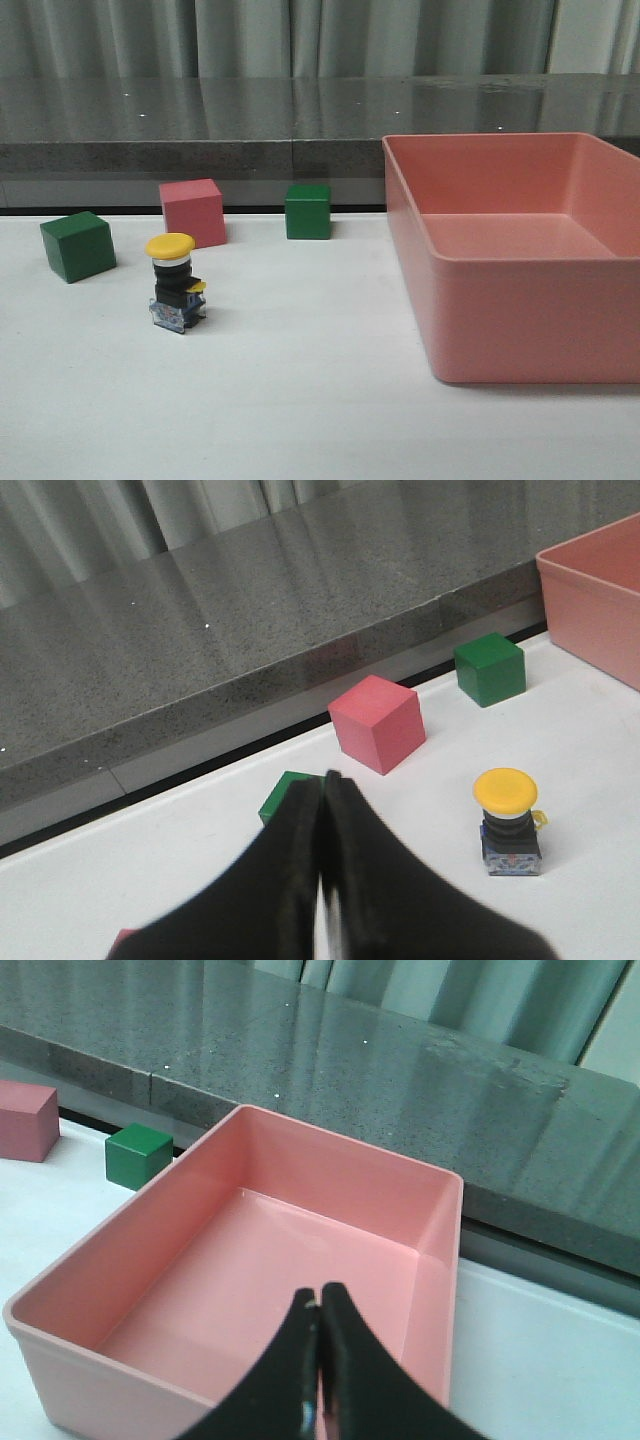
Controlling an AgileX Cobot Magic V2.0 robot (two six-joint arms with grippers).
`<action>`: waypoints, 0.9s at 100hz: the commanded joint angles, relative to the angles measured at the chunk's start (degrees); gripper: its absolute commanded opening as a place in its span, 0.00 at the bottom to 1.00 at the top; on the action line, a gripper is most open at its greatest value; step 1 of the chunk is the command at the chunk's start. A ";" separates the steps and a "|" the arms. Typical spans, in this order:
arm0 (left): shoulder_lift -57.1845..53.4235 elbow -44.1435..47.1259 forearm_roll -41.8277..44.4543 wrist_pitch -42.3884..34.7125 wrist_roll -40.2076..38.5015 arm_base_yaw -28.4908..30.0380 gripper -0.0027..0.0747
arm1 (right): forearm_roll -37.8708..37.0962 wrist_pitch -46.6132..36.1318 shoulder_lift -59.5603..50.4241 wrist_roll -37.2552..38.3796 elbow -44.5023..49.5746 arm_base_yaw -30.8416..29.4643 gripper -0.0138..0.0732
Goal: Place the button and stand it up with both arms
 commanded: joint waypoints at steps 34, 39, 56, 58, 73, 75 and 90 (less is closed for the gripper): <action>-18.14 11.11 2.46 -5.04 -7.58 8.42 0.01 | 0.39 -4.33 0.27 -0.08 -1.69 -0.37 0.09; -21.15 12.81 3.86 -5.04 -9.50 9.33 0.01 | 0.39 -4.33 0.27 -0.08 -1.69 -0.37 0.09; -30.88 17.51 3.88 -4.82 -10.09 12.08 0.01 | 0.39 -4.33 0.27 -0.08 -1.69 -0.37 0.09; -31.84 17.88 3.58 -4.64 -10.09 12.32 0.01 | 0.39 -4.33 0.27 -0.08 -1.69 -0.37 0.09; -35.85 19.43 3.08 -2.92 -10.65 13.24 0.01 | 0.39 -4.33 0.27 -0.08 -1.69 -0.37 0.09; -35.70 19.43 3.22 -2.67 -10.96 13.24 0.01 | 0.39 -4.33 0.27 -0.08 -1.69 -0.37 0.09; -35.81 19.43 3.22 -1.33 -11.73 13.24 0.01 | 0.39 -3.97 0.27 -0.08 -1.69 -0.37 0.09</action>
